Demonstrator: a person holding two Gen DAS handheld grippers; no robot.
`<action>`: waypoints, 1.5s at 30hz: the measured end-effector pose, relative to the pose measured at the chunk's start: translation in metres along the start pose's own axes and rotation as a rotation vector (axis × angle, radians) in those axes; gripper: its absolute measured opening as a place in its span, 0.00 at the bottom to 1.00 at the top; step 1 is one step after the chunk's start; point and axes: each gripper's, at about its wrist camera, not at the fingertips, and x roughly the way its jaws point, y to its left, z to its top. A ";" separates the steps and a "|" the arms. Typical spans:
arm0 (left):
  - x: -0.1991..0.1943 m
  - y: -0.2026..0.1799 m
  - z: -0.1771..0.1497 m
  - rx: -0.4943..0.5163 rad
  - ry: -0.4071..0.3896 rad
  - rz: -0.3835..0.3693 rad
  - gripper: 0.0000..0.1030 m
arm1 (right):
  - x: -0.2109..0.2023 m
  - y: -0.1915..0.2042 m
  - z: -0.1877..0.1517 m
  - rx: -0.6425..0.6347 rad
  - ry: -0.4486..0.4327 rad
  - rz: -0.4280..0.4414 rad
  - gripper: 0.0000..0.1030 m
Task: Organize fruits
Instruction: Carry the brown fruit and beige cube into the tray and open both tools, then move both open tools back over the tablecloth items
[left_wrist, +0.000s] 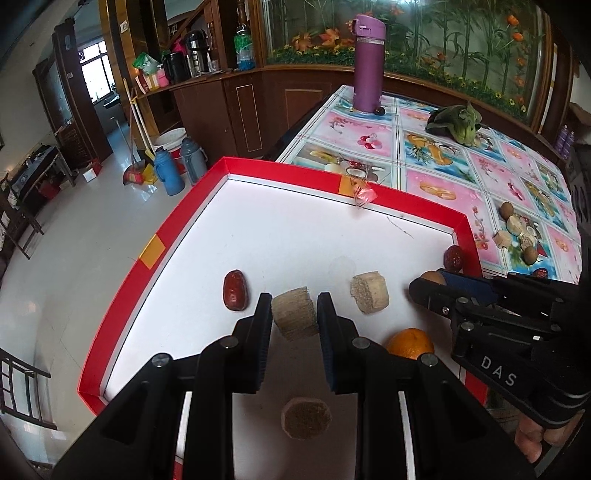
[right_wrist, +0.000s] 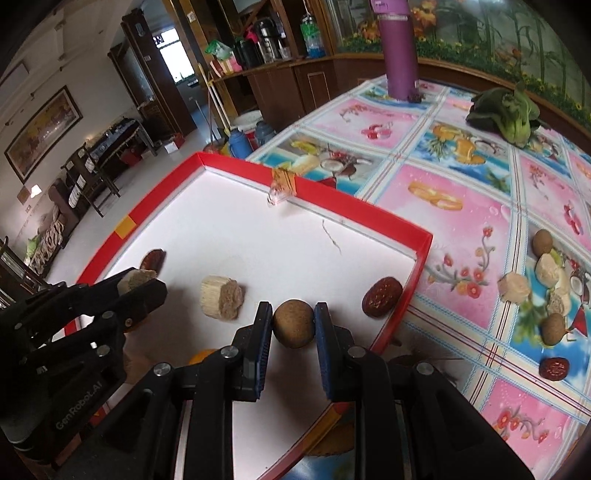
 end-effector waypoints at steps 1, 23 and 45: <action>0.000 0.000 -0.001 -0.002 0.005 0.006 0.27 | -0.001 0.000 0.000 0.002 -0.004 0.001 0.21; -0.065 -0.009 -0.013 -0.003 -0.131 0.067 0.77 | -0.078 -0.008 -0.025 0.018 -0.109 0.031 0.32; -0.065 -0.090 -0.024 0.141 -0.087 -0.059 0.84 | -0.135 -0.127 -0.090 0.183 -0.138 -0.149 0.34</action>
